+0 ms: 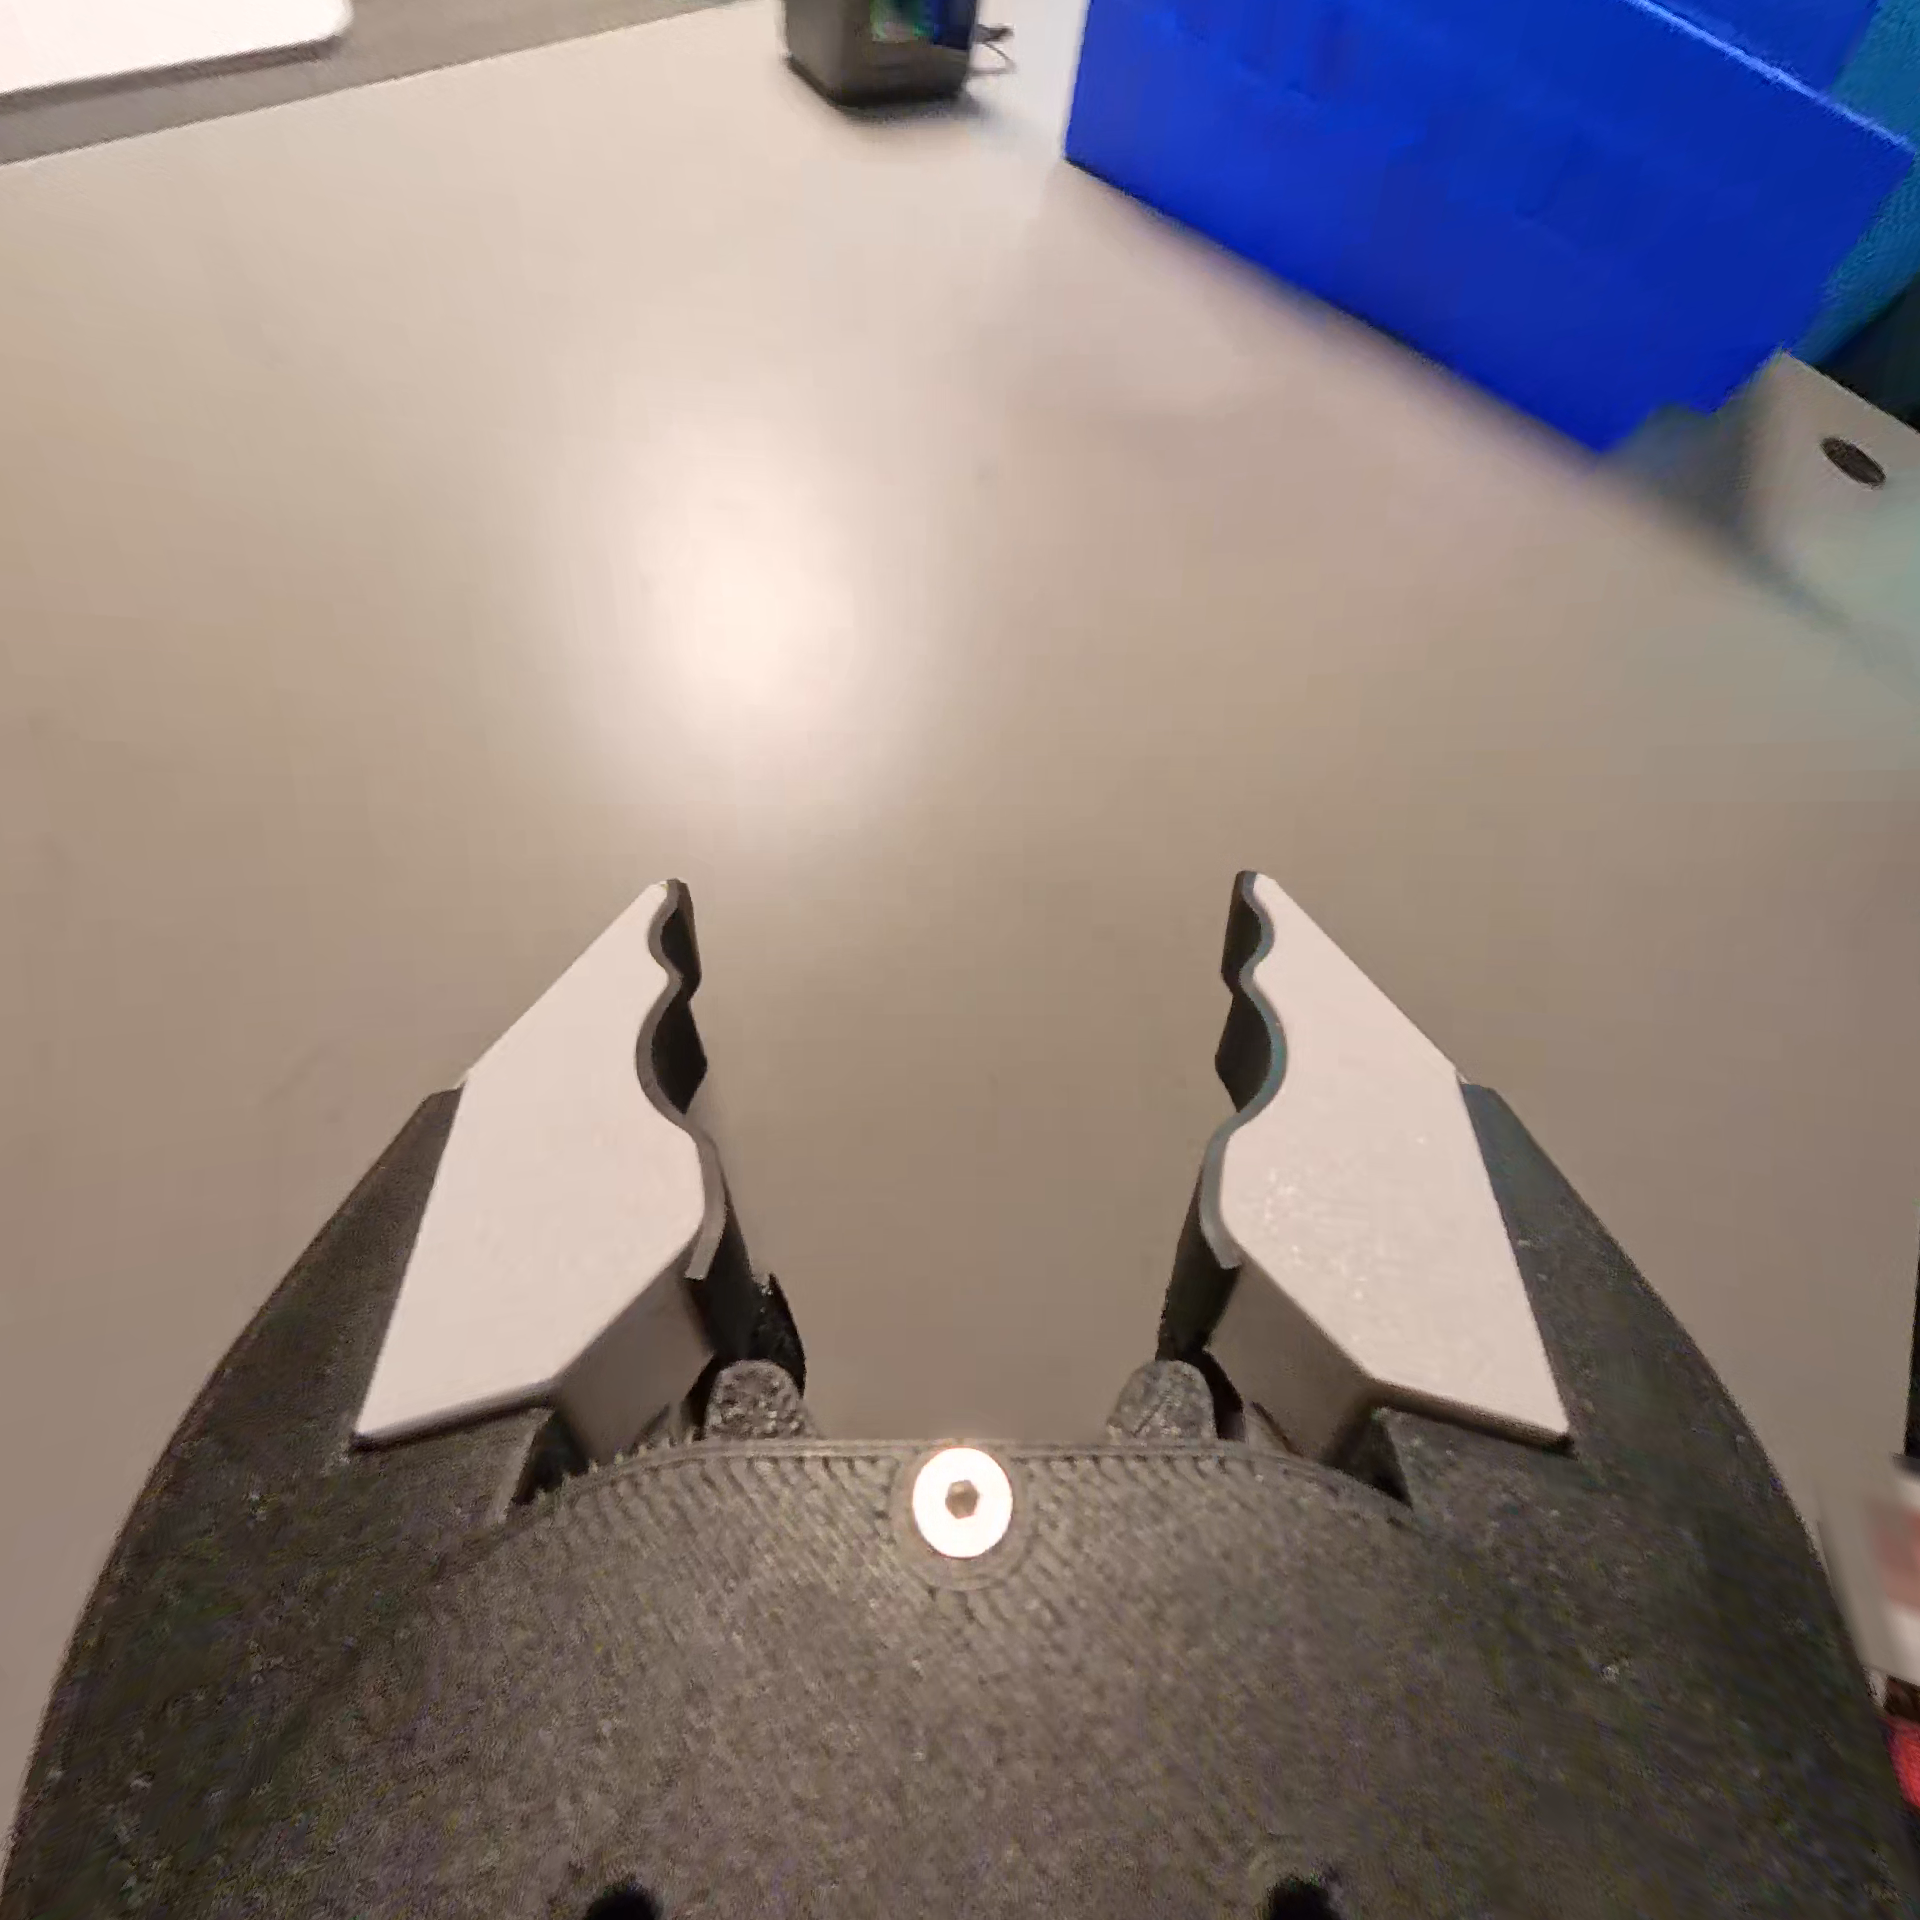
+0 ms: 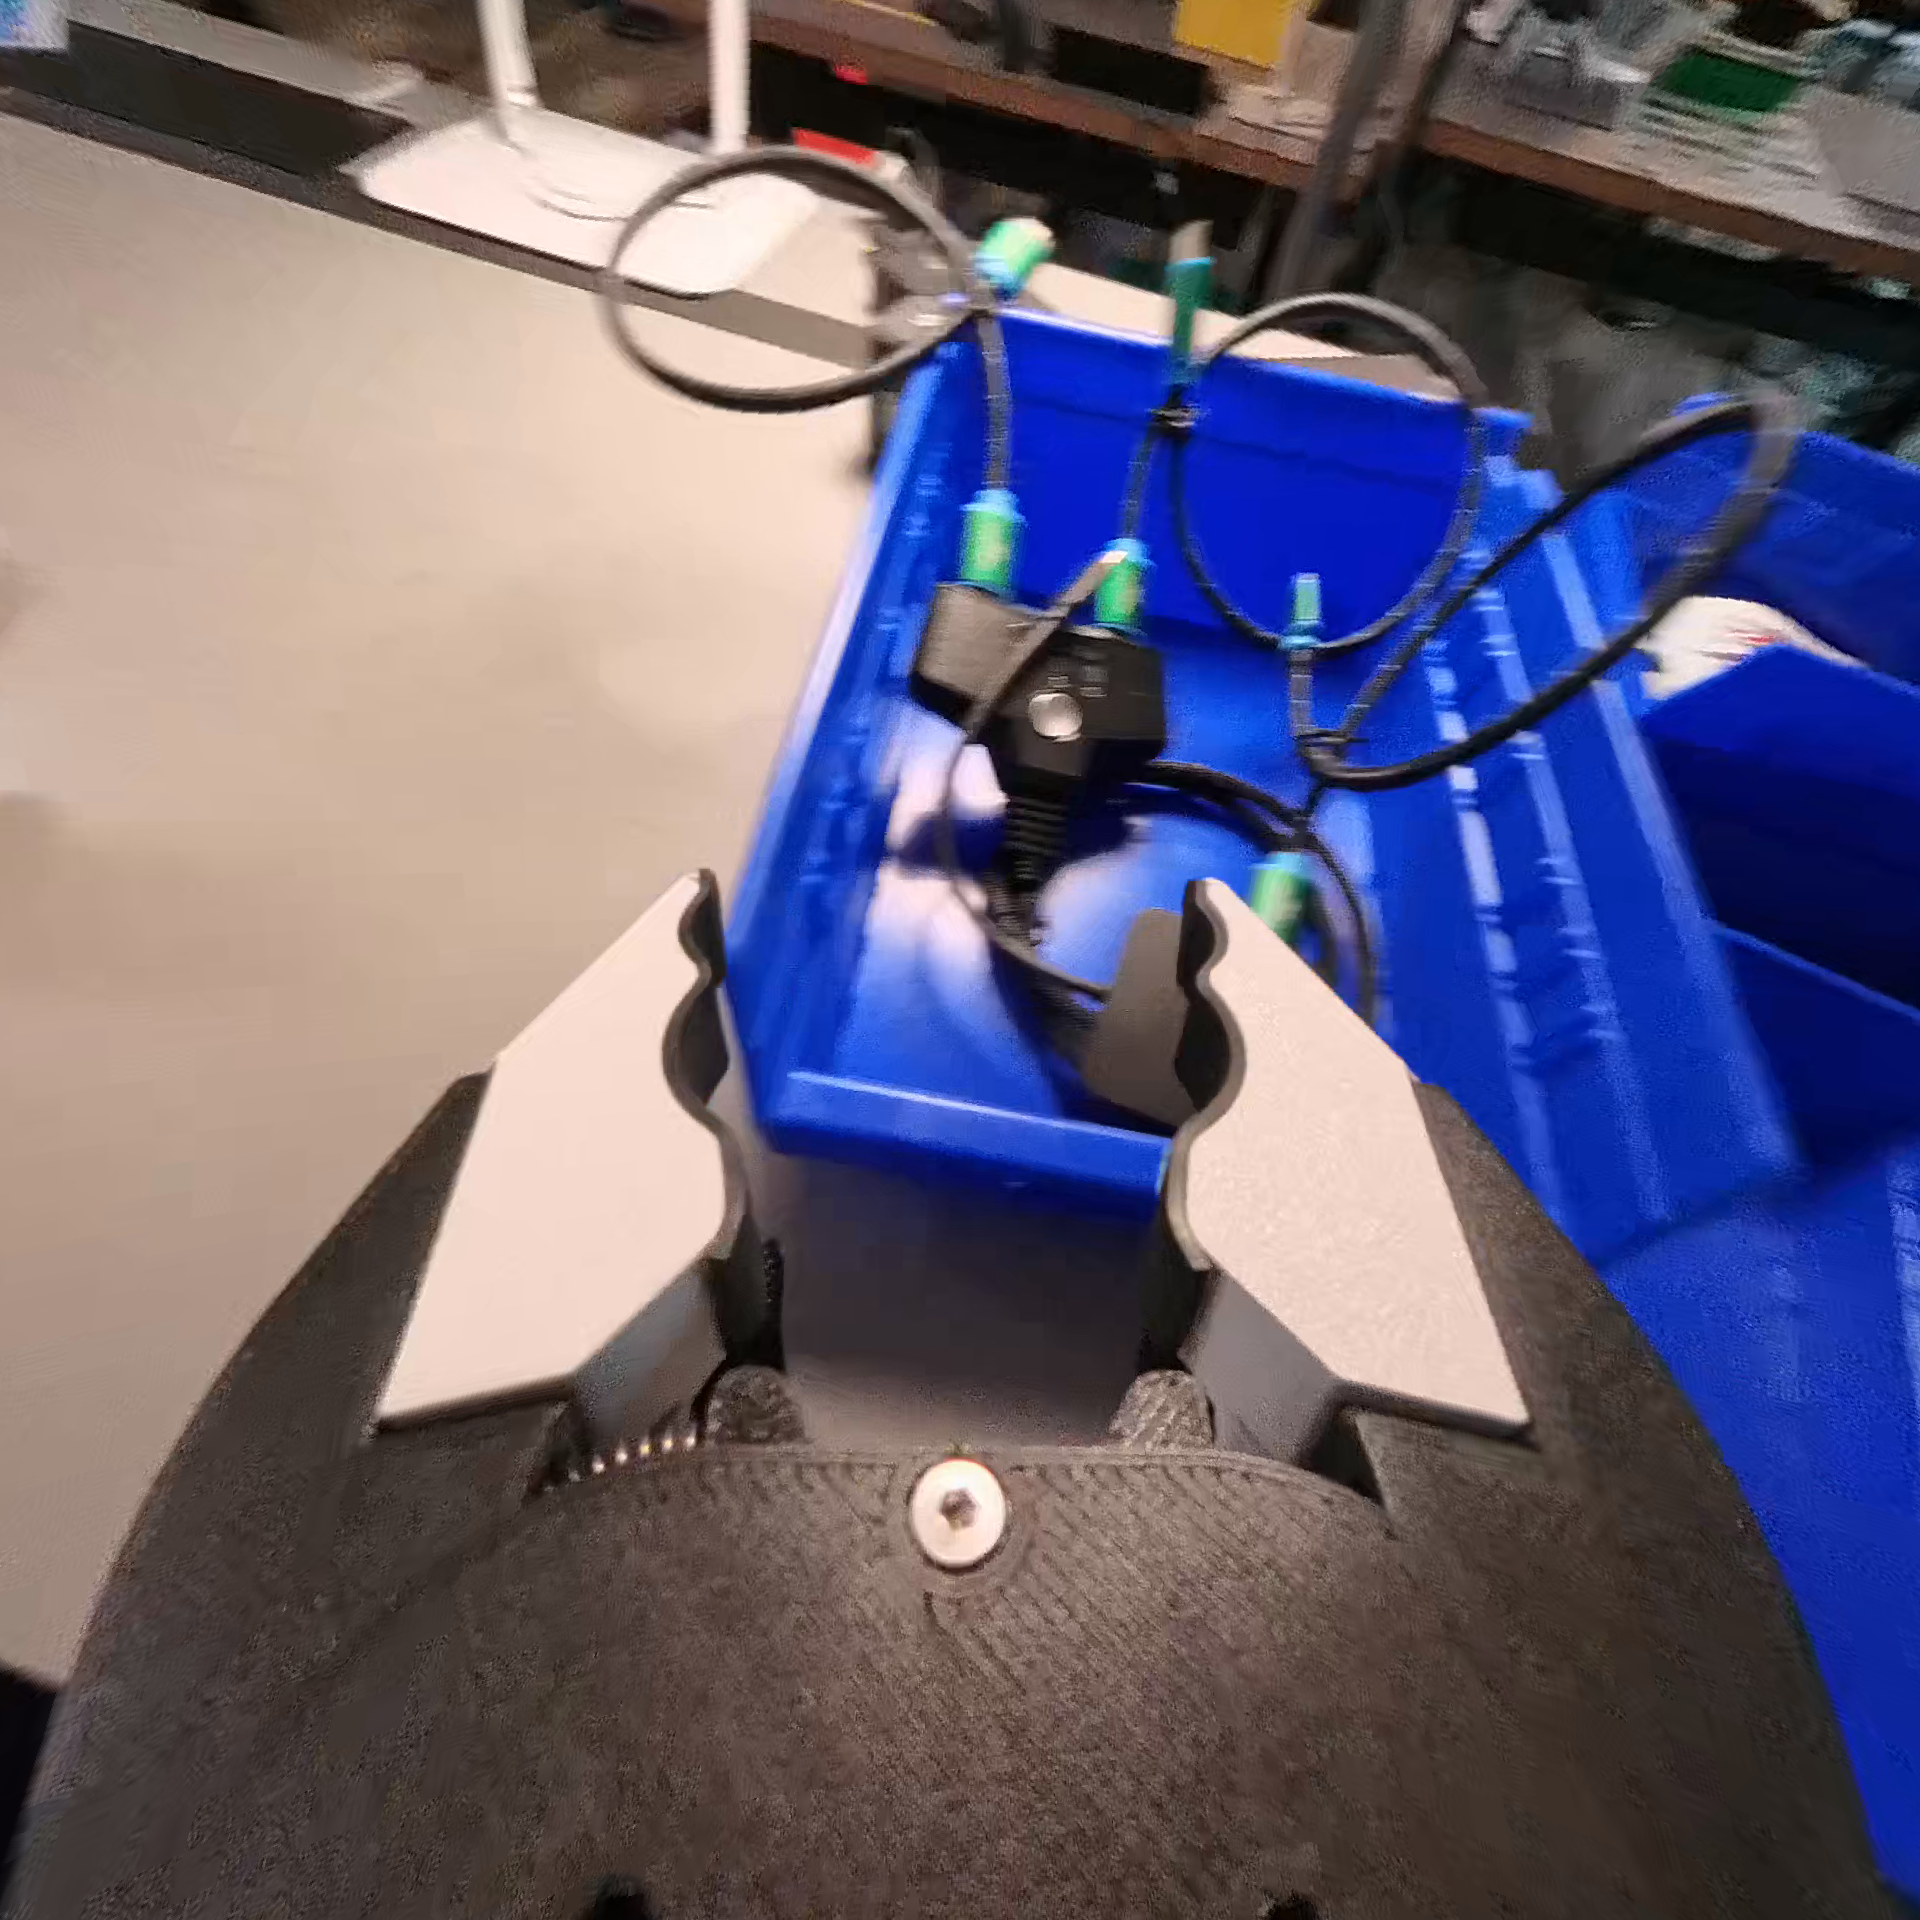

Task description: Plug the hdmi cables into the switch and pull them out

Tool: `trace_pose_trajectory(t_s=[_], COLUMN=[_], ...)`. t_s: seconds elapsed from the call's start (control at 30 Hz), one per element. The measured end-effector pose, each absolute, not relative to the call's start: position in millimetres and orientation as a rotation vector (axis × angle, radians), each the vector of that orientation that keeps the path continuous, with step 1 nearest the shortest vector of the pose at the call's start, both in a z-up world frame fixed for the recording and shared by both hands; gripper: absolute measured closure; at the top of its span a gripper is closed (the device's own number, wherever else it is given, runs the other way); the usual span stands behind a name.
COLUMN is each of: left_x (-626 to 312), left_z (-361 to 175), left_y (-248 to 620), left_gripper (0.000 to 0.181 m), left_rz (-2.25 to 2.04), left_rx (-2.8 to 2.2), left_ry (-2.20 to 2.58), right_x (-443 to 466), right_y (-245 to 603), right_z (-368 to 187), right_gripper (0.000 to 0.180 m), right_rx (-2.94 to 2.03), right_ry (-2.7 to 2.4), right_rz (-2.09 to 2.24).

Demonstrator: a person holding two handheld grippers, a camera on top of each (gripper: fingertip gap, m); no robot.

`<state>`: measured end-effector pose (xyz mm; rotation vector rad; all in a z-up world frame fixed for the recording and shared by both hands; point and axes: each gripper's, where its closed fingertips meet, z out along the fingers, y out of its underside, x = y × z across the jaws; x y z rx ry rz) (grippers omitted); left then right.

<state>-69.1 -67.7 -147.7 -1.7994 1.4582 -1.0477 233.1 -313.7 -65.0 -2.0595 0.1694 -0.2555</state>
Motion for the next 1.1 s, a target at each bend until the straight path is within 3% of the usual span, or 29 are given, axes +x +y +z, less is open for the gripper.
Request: trace_pose_trajectory(t_s=[0.2, 0.47, 0.6, 0.73, 0.9, 1.03, 1.1], left_x=[-162.0, -383.1, -421.5, -412.4, -478.2, -501.4, -489.7], left_z=[-116.3, -81.2, -104.8, -87.2, -39.4, -104.7, -107.9], left_y=[-39.3, 49.1, 84.4, 76.6, 109.1, 138.1, 142.6], left_gripper=[0.101, 0.106, 0.115, 0.119, 0.107, 0.094, 0.125], left_rz=[-1.031, -0.147, -0.026, 0.055, 0.266, 0.002, -0.115], left_rx=[-1.823, -1.897, -2.035, -1.98, -1.833, -2.14, -2.083], left_ry=[0.928, 0.464, 0.443, 0.574, 0.449, 0.53, 0.562], right_x=[203.6, 221.7, 227.5, 226.9, 226.3, 225.1, 225.0], right_y=[-297.3, -272.7, -262.0, -260.3, -261.9, -262.8, -265.1], right_z=[-90.9, -118.0, -126.3, -126.5, -126.0, -125.0, -124.0], right_gripper=[0.104, 0.121, 0.154, 0.163, 0.164, 0.163, 0.164], right_rx=[-2.114, -2.225, -2.254, -2.246, -2.224, -2.206, -2.195], right_ry=[0.071, 0.066, 0.041, 0.024, 0.015, -0.012, -0.033], right_rz=[-0.293, -0.393, -0.451, -0.476, -0.477, -0.47, -0.484])
